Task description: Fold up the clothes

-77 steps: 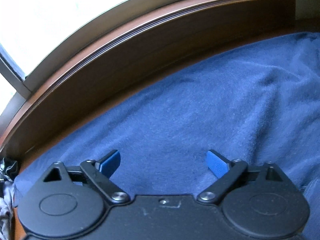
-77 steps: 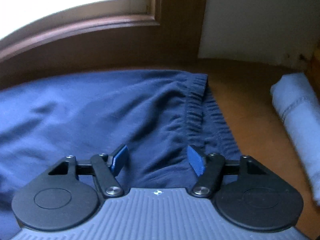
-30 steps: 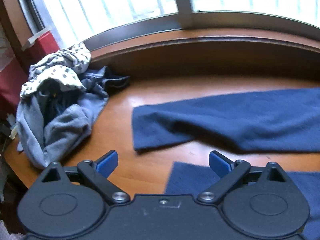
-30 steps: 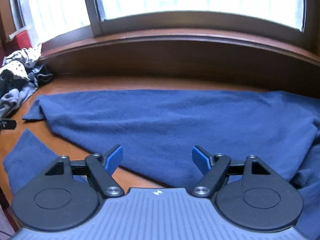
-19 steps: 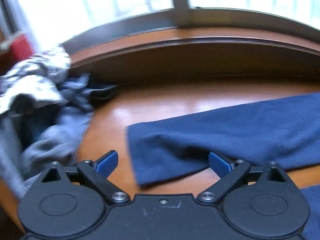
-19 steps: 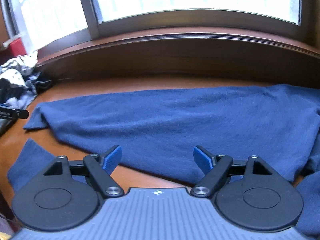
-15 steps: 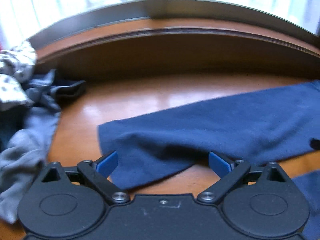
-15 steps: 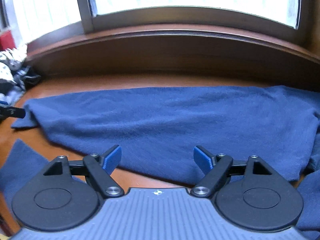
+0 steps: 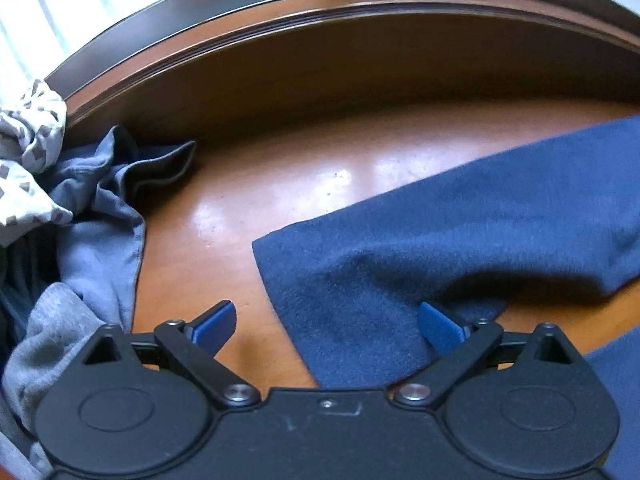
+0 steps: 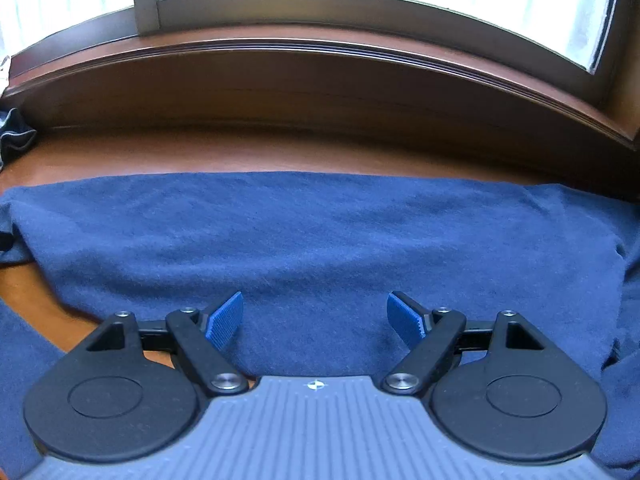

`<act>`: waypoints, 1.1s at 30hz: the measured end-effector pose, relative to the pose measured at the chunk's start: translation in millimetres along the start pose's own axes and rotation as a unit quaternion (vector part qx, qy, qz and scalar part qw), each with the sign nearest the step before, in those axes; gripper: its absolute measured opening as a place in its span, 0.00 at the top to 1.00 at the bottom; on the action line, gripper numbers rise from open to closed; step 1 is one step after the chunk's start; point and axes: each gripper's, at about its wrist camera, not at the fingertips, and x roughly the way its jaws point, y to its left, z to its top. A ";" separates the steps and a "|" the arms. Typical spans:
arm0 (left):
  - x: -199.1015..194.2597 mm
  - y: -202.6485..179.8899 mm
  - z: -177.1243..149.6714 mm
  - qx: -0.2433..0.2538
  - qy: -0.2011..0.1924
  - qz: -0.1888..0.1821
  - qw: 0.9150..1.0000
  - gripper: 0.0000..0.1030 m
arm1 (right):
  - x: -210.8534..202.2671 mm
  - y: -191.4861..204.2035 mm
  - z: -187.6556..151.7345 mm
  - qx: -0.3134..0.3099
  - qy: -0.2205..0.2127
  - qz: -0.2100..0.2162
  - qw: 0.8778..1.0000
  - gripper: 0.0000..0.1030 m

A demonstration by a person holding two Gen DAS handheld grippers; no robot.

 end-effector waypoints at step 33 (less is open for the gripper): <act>-64.8 -30.5 -26.0 0.110 -0.095 -0.109 0.983 0.01 | -62.5 1.7 -28.0 0.096 -0.059 -0.042 0.993 0.16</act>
